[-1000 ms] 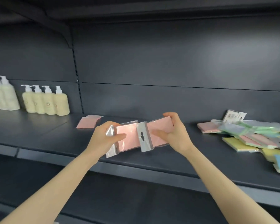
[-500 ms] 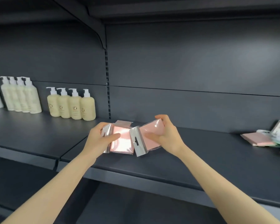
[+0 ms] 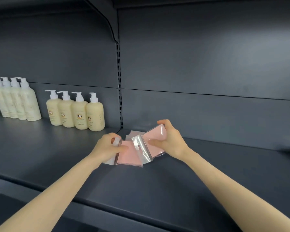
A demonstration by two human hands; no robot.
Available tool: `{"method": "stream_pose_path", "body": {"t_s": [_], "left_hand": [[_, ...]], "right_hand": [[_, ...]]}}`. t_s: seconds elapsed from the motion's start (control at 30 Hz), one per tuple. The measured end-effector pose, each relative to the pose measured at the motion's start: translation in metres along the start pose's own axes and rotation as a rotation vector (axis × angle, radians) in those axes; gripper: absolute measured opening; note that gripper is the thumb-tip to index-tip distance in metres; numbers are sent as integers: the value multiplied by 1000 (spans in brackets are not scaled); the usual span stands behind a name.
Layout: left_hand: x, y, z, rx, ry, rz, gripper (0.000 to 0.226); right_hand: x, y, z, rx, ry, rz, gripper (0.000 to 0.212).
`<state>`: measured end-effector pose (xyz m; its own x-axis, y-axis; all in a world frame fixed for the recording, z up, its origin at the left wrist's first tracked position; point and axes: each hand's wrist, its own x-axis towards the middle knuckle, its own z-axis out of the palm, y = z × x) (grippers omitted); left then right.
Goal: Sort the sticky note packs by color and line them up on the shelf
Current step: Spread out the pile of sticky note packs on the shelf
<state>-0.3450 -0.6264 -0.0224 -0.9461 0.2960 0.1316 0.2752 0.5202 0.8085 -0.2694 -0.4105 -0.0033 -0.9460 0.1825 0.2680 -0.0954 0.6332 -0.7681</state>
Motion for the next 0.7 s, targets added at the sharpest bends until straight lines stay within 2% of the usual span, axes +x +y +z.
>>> {"method": "stream_pose_path", "body": {"t_s": [0.23, 0.57, 0.7], "left_hand": [[21, -8, -10, 208, -134, 63, 45], [36, -30, -47, 64, -239, 182, 29], [32, -33, -58, 16, -313, 220, 28]], "right_hand": [[20, 6, 22, -54, -12, 40, 70], [14, -25, 55, -26, 36, 162, 70], [7, -39, 75, -121, 12, 215, 73]]}}
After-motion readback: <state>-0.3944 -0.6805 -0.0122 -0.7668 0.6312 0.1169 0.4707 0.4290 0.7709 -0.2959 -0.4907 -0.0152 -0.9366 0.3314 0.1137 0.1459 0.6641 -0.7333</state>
